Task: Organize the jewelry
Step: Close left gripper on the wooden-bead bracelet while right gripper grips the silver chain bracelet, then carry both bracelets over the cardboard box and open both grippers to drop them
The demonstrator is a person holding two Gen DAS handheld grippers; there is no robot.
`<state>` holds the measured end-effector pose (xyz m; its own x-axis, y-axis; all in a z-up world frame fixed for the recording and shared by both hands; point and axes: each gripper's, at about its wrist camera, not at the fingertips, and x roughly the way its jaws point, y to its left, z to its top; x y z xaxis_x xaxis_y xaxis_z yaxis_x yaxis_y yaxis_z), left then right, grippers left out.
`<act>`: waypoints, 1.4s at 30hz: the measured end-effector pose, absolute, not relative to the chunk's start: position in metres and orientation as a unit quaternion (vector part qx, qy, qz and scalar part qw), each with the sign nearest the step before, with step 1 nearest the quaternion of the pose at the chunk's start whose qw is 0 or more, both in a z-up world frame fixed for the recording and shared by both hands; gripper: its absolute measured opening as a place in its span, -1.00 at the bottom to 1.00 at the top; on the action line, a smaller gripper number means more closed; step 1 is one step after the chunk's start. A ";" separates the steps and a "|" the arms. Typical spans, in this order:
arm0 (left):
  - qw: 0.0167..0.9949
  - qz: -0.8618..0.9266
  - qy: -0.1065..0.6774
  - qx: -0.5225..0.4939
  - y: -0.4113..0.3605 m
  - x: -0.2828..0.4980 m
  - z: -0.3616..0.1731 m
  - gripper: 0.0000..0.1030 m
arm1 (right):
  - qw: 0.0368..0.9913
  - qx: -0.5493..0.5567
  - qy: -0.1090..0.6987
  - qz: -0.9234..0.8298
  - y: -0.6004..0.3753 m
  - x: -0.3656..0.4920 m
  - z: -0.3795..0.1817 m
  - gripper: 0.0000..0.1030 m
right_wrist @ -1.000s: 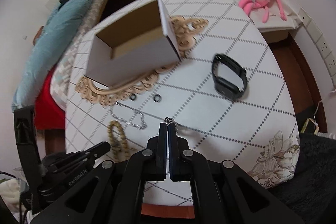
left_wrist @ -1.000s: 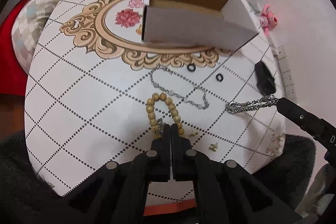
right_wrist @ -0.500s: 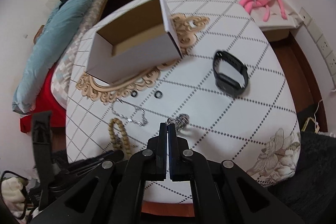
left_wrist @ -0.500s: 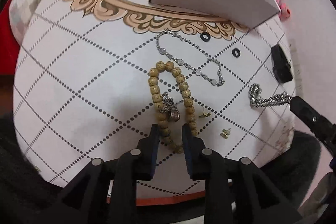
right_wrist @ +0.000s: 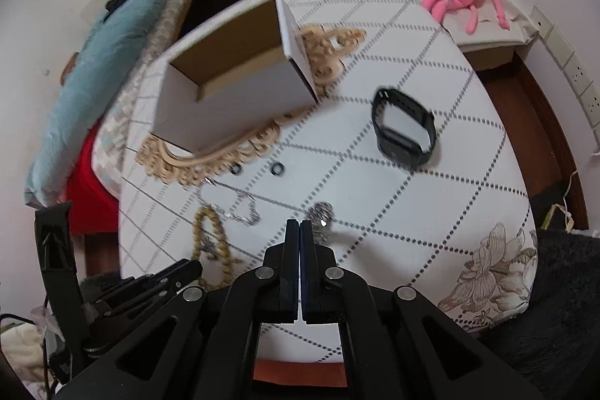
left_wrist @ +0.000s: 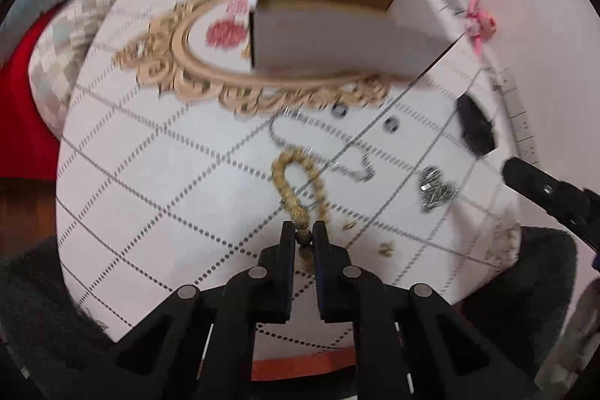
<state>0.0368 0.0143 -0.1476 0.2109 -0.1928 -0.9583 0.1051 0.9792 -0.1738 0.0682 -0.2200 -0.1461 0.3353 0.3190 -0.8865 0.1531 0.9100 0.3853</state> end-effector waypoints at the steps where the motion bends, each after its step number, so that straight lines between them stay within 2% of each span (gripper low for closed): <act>1: 0.781 -0.098 0.616 -0.037 0.015 0.037 -0.142 -0.87 | 0.793 0.211 0.568 0.059 -0.220 0.071 -0.139 -0.99; 7: 0.804 -0.114 0.582 -0.047 0.002 0.059 -0.103 -0.87 | 0.810 0.179 0.554 0.076 -0.213 0.090 -0.111 -1.00; 11: 0.810 -0.108 0.576 -0.032 -0.003 0.068 -0.106 -0.87 | 0.759 0.182 0.621 0.068 -0.218 0.102 -0.150 -0.94; 12: 0.807 -0.107 0.579 -0.033 -0.004 0.069 -0.110 -0.87 | 0.746 0.174 0.640 0.055 -0.218 0.103 -0.164 -0.74; 13: 0.804 -0.106 0.584 -0.034 -0.004 0.068 -0.117 -0.87 | 0.740 0.172 0.648 0.048 -0.219 0.103 -0.174 -0.37; 15: 0.798 -0.103 0.593 -0.034 -0.006 0.067 -0.126 -0.87 | 0.732 0.162 0.661 0.031 -0.220 0.099 -0.194 -0.15; 18: 0.789 -0.104 0.604 -0.035 -0.008 0.063 -0.137 -0.87 | 0.721 0.153 0.675 0.020 -0.219 0.092 -0.215 -0.17; 20: 0.786 -0.105 0.608 -0.034 -0.010 0.061 -0.142 -0.87 | 0.733 0.138 0.665 0.021 -0.216 0.086 -0.216 -0.40; 21: 0.785 -0.105 0.610 -0.036 -0.010 0.060 -0.144 -0.87 | 0.735 0.137 0.664 0.026 -0.215 0.085 -0.215 -0.73; 28: 0.794 -0.112 0.596 -0.043 -0.008 0.060 -0.126 -0.87 | 0.766 0.156 0.622 0.040 -0.218 0.075 -0.181 -0.77; 35: 0.818 -0.148 0.552 -0.071 -0.008 0.075 -0.064 -0.87 | 0.798 0.188 0.566 0.087 -0.223 0.091 -0.103 -0.77; 42: 0.824 -0.183 0.526 -0.104 -0.010 0.127 -0.018 -0.87 | 0.815 0.206 0.525 0.132 -0.212 0.140 -0.046 -0.77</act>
